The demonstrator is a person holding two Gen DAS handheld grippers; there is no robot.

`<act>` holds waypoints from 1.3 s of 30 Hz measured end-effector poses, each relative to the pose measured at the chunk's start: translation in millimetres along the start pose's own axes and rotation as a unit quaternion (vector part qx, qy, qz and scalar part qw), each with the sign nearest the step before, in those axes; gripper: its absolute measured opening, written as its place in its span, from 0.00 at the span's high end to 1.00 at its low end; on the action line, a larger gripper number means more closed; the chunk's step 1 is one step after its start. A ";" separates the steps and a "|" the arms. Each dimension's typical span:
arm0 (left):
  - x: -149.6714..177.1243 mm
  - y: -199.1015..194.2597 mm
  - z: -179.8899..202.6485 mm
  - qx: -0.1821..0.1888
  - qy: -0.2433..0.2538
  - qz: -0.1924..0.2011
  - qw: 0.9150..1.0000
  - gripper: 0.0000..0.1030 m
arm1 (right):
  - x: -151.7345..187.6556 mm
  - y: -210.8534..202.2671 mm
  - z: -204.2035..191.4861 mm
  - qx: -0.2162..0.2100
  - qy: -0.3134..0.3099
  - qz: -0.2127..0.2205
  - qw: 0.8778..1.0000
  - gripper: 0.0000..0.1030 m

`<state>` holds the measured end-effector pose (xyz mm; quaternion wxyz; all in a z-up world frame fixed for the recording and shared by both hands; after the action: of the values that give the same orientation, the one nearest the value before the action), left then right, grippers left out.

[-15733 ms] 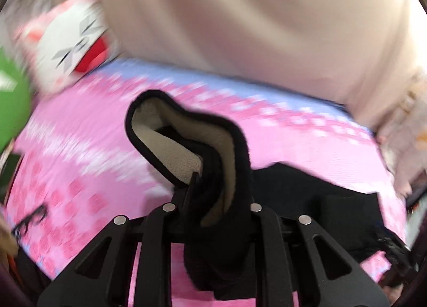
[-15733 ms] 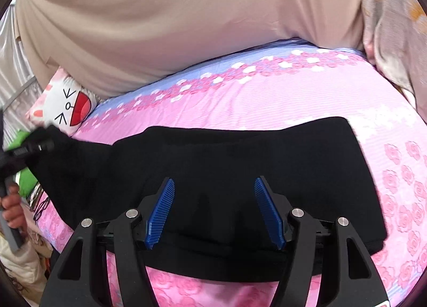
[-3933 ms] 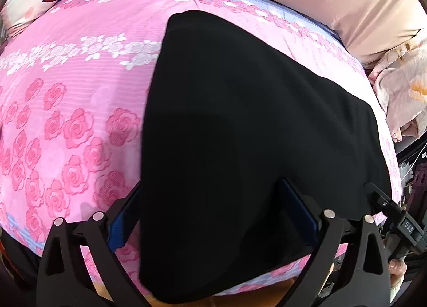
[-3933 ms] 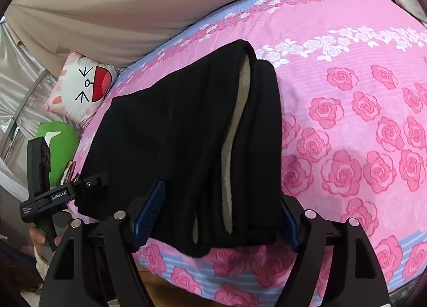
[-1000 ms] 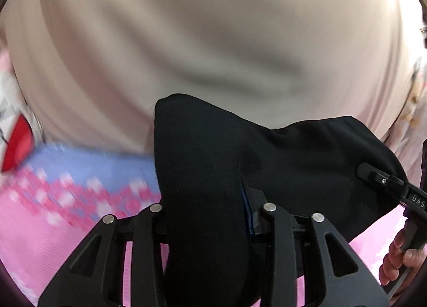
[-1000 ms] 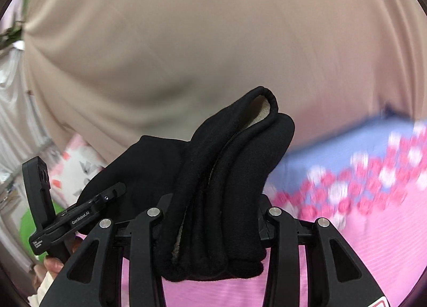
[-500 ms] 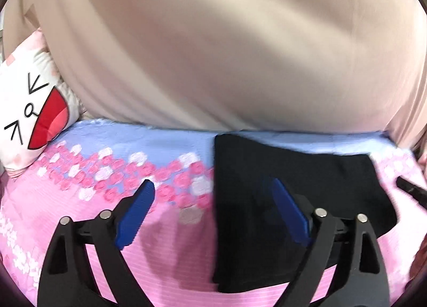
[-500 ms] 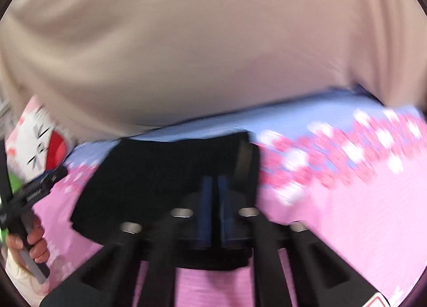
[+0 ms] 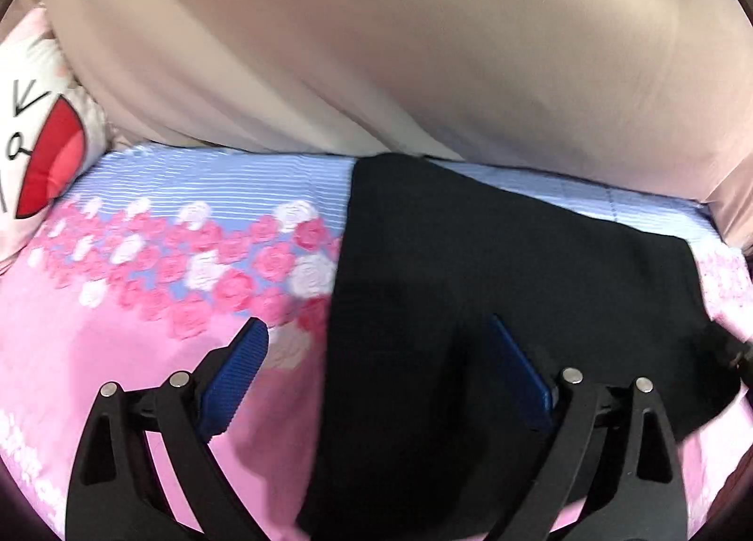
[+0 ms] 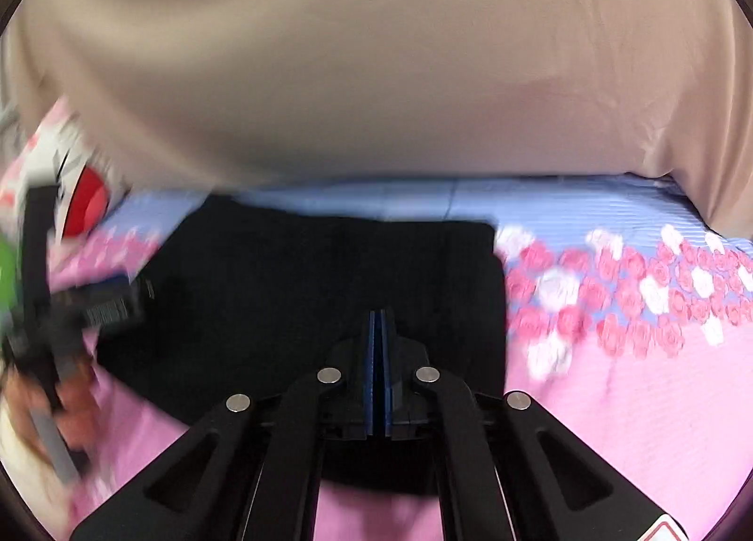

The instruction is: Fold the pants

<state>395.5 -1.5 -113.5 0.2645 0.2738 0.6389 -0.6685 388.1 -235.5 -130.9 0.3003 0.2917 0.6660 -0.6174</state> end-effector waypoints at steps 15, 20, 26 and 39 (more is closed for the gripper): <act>65.8 -4.6 3.0 0.061 -0.027 -0.079 0.995 0.15 | 53.8 -16.4 36.3 -0.029 0.137 -0.039 0.989 0.47; 54.9 -27.3 6.8 0.105 -0.036 -0.077 0.991 0.76 | 40.3 -33.1 20.1 -0.051 0.120 -0.022 0.991 0.73; 71.7 -42.7 4.7 0.117 -0.024 -0.097 0.988 0.71 | 55.7 -57.3 20.0 -0.049 0.111 -0.022 0.992 0.63; 92.9 -121.1 24.7 -0.019 0.089 0.007 0.996 0.22 | 85.6 -146.0 -20.0 0.062 0.064 0.048 0.995 0.57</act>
<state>243.7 -21.2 -92.2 0.2171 0.3316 0.6702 -0.6275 220.8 -223.9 -100.3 0.2674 0.3806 0.6292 -0.6227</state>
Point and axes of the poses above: each gripper's, at about its wrist camera, not at the fingertips, and y roughly the way its jaws point, z to its right, x to its underside, the point moved 10 cm from there along y, roughly the way its jaws point
